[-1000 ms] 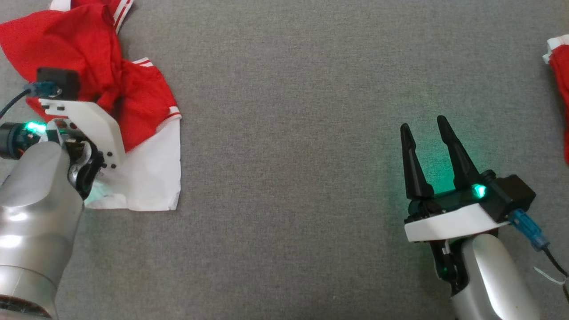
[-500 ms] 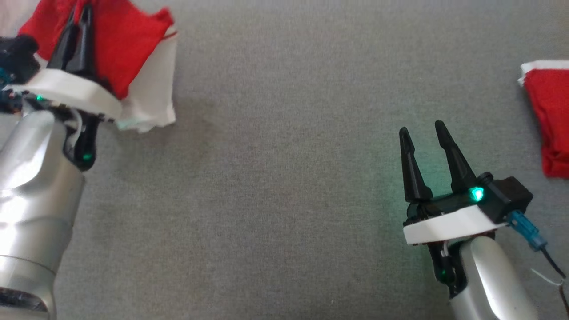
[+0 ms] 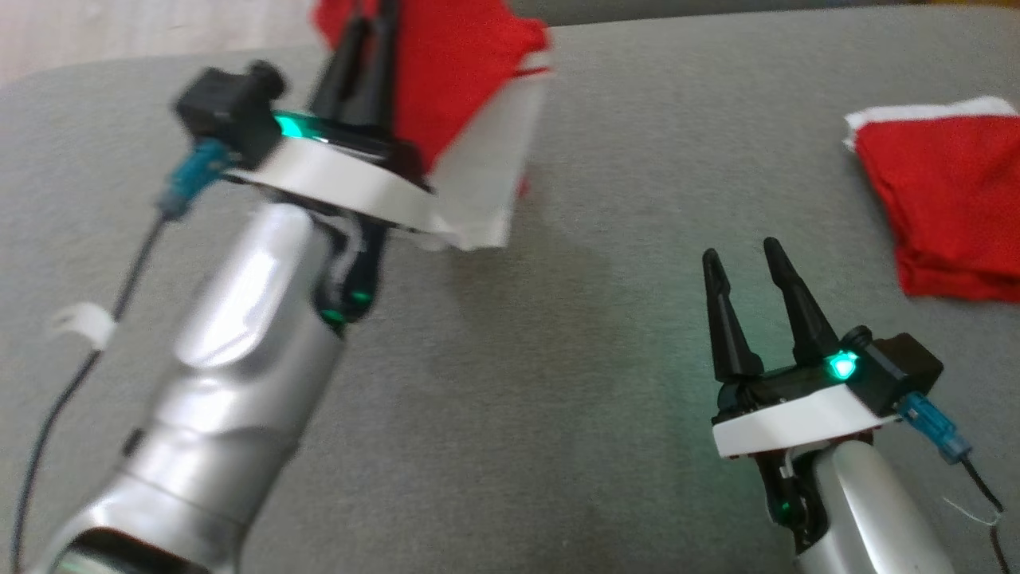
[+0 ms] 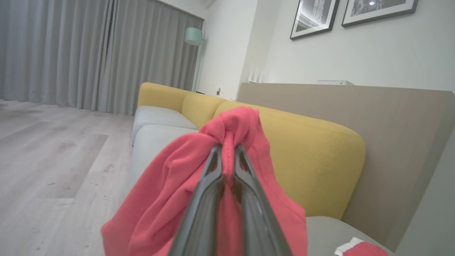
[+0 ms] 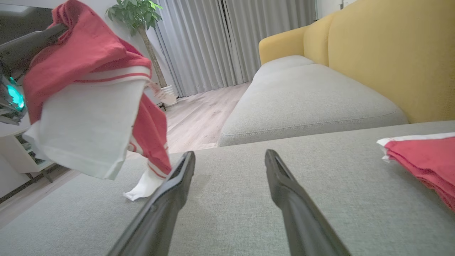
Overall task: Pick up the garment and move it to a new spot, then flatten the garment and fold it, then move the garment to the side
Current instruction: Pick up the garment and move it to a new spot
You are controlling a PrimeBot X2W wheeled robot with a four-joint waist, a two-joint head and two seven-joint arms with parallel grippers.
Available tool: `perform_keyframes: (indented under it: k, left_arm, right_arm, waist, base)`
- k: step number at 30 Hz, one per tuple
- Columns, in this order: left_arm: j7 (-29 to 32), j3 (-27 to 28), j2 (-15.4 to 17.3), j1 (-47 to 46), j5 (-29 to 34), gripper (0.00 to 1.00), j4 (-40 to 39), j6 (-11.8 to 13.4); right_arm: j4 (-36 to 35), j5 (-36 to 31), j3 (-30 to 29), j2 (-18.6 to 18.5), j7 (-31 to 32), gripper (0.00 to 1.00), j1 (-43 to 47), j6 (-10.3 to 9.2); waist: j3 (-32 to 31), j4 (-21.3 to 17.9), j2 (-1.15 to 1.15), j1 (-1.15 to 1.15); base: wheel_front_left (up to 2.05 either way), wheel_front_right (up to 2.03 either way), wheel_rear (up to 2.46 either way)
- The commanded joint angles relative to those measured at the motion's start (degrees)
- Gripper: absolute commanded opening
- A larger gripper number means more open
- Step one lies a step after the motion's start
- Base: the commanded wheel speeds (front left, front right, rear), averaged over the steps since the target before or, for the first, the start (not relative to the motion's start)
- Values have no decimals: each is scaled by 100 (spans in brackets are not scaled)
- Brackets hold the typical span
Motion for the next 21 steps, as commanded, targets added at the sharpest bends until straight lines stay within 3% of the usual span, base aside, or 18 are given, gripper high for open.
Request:
perform_keyframes:
  k: [1,5,6,7,13,21]
  left_arm:
    - [21,96,44,-198,5,0,-242,71]
    - [99,-216,-286,-163,121,0,-244,207]
    - [119,-305,-354,-145,126,35,-199,205]
    - [145,-405,-411,-129,135,100,-145,193]
    - [-14,-735,-526,-46,238,100,188,140]
    - [-266,-147,88,477,296,100,-8,216]
  right_arm:
    - [-207,49,170,2,-61,100,-140,-4]
    - [-237,152,248,2,-61,100,-240,-4]
    - [-240,178,255,2,-61,100,-254,-4]
    - [-245,205,256,2,-61,100,-266,-4]
    - [-285,273,183,2,-61,100,-257,-4]
    - [-270,137,-27,2,-61,100,-91,-4]
  waist:
    - [49,-198,0,1]
    - [141,-550,0,1]
    - [155,-632,0,1]
    - [171,-706,0,1]
    - [194,-879,0,1]
    - [-52,-361,0,1]
  base:
    - [0,0,0]
    - [0,0,0]
    - [0,0,0]
    - [0,0,0]
    - [0,0,0]
    - [0,0,0]
